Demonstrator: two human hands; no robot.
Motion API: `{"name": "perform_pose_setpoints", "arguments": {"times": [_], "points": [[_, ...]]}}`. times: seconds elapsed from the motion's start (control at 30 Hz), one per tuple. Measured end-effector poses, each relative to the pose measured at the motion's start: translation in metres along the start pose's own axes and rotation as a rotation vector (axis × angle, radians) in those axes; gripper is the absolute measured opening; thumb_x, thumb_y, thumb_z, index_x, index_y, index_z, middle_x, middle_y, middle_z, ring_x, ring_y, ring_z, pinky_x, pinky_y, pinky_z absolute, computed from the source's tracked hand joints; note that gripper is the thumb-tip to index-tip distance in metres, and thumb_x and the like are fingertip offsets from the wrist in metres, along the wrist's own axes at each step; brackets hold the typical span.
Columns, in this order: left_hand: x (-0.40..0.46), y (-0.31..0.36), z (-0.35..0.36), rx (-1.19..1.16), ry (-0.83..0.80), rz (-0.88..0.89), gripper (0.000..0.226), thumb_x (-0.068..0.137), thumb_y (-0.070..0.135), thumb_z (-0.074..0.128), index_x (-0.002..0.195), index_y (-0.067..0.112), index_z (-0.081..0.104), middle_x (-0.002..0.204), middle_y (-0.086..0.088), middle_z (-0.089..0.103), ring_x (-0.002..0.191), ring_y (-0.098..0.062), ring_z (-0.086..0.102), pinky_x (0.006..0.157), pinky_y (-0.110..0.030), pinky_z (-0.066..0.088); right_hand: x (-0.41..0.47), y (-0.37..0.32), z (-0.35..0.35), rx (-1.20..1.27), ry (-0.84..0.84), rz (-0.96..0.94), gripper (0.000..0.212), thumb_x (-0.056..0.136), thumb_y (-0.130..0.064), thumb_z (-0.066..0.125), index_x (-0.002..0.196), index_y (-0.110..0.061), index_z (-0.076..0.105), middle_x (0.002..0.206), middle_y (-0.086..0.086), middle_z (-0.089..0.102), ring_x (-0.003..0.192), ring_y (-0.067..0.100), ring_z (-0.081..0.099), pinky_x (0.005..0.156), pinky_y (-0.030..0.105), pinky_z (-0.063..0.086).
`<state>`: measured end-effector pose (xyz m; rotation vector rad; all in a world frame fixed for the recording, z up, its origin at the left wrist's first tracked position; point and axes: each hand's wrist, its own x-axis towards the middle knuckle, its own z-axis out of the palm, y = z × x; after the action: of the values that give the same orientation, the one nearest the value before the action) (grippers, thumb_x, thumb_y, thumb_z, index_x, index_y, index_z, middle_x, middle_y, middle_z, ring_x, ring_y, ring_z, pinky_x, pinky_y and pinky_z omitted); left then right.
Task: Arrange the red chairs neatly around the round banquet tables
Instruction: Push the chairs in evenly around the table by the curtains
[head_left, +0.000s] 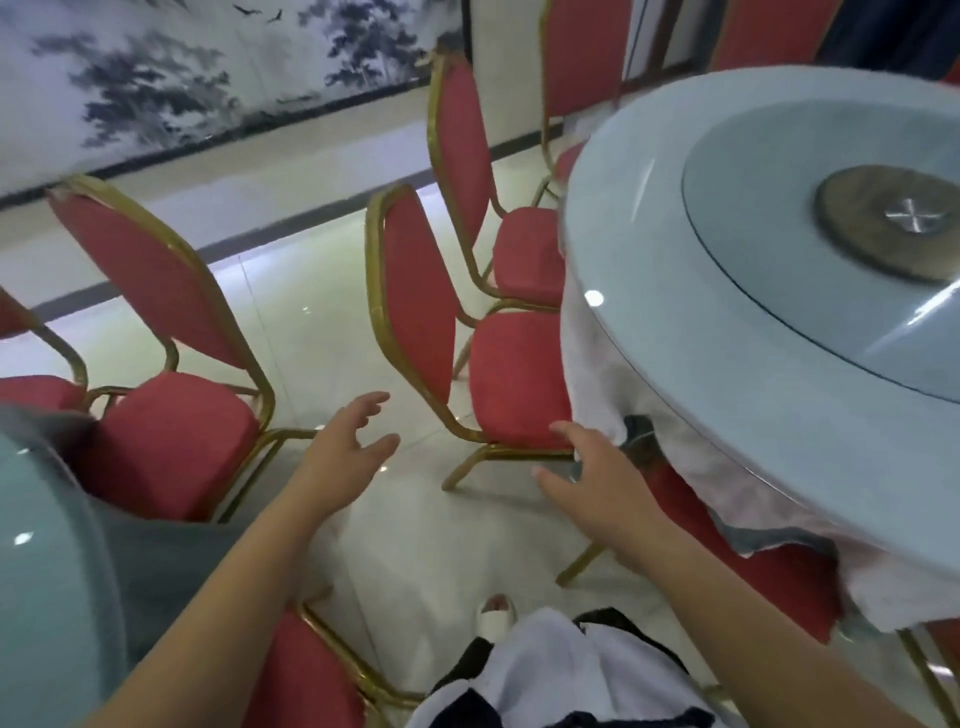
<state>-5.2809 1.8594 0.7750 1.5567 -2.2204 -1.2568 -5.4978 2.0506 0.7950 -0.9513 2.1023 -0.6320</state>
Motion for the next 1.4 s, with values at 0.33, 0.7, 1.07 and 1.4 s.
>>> {"name": "perform_pose_setpoints", "arguments": {"times": [0.33, 0.7, 1.07, 1.4], "points": [[0.110, -0.023, -0.062, -0.023, -0.014, 0.013, 0.057, 0.093, 0.026, 0.065, 0.143, 0.039, 0.040, 0.146, 0.003, 0.043, 0.132, -0.018, 0.044, 0.107, -0.042, 0.044, 0.123, -0.091, 0.029, -0.036, -0.086, -0.063, 0.079, 0.087, -0.050, 0.066, 0.152, -0.031, 0.026, 0.153, -0.005, 0.034, 0.138, 0.016, 0.038, 0.110, 0.038, 0.038], [0.336, 0.039, -0.136, 0.392, -0.211, 0.168, 0.085, 0.088, 0.020, 0.072, 0.153, 0.041, 0.020, 0.160, 0.001, 0.024, 0.143, -0.023, 0.032, 0.114, -0.039, 0.034, 0.322, -0.205, 0.083, 0.270, -0.162, 0.024, 0.112, 0.072, -0.068, 0.070, 0.154, -0.037, 0.001, 0.163, -0.009, 0.014, 0.148, 0.019, 0.022, 0.116, 0.046, 0.031], [0.504, 0.080, -0.149, 0.596, -0.478, 0.478, 0.102, 0.079, 0.014, 0.078, 0.152, 0.048, 0.016, 0.162, -0.004, 0.011, 0.142, -0.031, 0.029, 0.101, -0.040, 0.047, 0.374, -0.228, 0.095, 0.247, -0.021, 0.192, 0.111, 0.075, -0.024, 0.070, 0.151, -0.049, -0.008, 0.152, -0.011, 0.030, 0.135, 0.022, 0.041, 0.106, 0.043, 0.045], [0.551, 0.090, -0.108, 0.609, -0.537, 0.987, 0.046, 0.063, 0.004, 0.084, 0.099, 0.017, 0.060, 0.089, 0.002, 0.060, 0.085, -0.028, 0.061, 0.069, -0.038, 0.049, 0.321, -0.250, 0.105, 0.307, 0.262, 0.417, 0.059, 0.075, -0.018, 0.063, 0.121, -0.052, 0.051, 0.081, -0.019, 0.049, 0.081, 0.009, 0.051, 0.067, 0.028, 0.041]]}}
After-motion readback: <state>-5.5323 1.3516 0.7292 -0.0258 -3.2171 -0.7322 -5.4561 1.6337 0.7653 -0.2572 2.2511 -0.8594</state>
